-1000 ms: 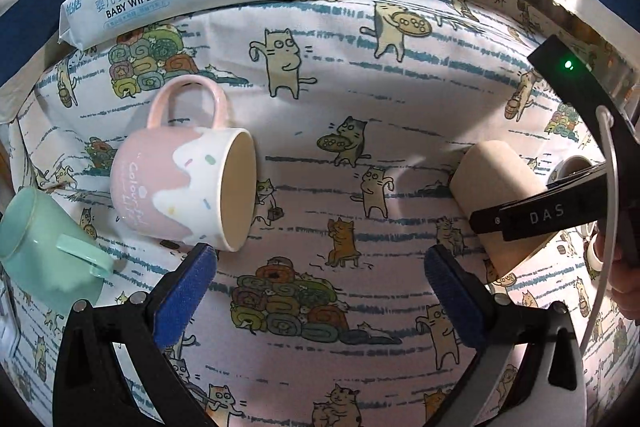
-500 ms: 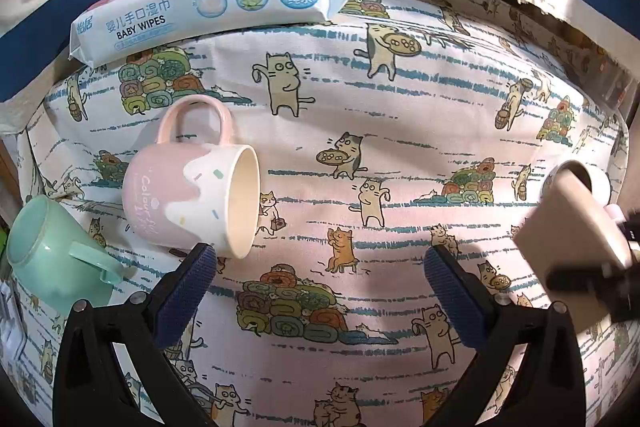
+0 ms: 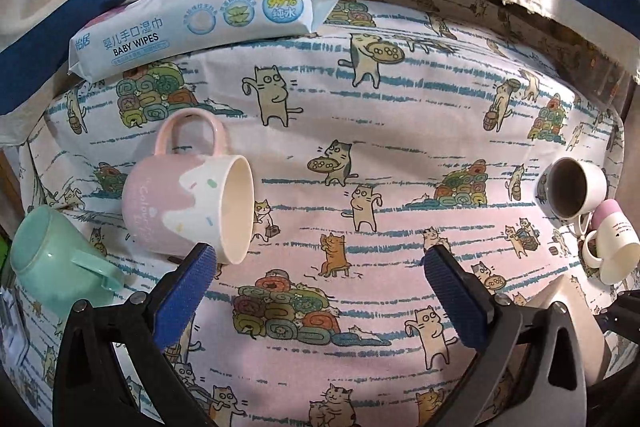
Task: Flip cup upside down
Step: 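Lift the beige cup with the right tool toward the left tool, then grasp the beige cup with the left tool while the right tool releases it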
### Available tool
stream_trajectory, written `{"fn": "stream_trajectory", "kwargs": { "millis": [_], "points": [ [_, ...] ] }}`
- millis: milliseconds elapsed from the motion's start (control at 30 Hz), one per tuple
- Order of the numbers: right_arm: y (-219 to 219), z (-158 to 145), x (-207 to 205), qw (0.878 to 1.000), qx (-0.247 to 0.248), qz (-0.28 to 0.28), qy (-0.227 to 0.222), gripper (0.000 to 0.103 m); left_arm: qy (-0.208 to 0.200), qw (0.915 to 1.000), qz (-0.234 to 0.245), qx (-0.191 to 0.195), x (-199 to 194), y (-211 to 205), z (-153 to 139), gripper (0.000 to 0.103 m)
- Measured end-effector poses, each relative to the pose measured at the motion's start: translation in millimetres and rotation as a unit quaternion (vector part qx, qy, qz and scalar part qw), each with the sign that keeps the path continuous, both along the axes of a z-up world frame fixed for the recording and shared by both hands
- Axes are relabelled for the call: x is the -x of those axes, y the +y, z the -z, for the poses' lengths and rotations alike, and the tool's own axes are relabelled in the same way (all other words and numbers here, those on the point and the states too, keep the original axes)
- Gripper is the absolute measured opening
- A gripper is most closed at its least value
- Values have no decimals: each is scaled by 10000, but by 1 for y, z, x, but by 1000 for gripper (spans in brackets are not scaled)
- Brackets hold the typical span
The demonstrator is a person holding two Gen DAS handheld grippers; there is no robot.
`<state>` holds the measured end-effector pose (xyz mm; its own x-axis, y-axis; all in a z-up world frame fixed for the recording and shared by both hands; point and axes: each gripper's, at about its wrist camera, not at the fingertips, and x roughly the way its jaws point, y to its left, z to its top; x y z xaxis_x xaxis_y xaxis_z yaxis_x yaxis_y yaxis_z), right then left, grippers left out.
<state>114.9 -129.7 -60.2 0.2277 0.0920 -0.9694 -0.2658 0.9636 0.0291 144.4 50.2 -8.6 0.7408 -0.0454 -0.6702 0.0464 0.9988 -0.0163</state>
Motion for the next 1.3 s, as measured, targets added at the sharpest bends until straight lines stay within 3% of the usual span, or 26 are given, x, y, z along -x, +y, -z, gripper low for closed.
{"fn": "stream_trajectory", "kwargs": {
  "millis": [100,133,200,333,500,700,967,1067,1133,1300],
  "points": [
    [0,0,2,10000,35,-45,-72,73,-77,10000,11,-18,1,-3,-2,103],
    [0,-1,3,9999,23,-68,-94,82,-91,10000,29,-3,2,-3,-4,103],
    [0,-12,12,9996,-58,-140,-237,87,-100,9999,100,31,3,-3,-8,103],
    [-12,-31,27,9984,-289,-151,-457,87,-23,9990,445,61,6,-11,-18,103],
    [-39,-43,40,9973,-484,115,-532,87,220,9923,1210,-168,10,-31,-26,103],
    [-53,-48,55,9957,-757,48,-526,87,541,9875,1483,-45,-10,-54,-25,103],
    [-41,-37,69,9957,-750,106,-536,87,1214,9644,2349,-46,-36,-122,-9,98],
    [-37,-30,70,9957,-686,207,-582,87,1346,9601,2437,-265,-37,-139,-4,97],
    [-39,-27,70,9953,-649,323,-646,87,1336,9627,2317,-416,-38,-141,-1,97],
    [-47,-18,66,9943,-752,526,-542,87,1485,9580,2439,-277,-36,-138,3,95]
  ]
}}
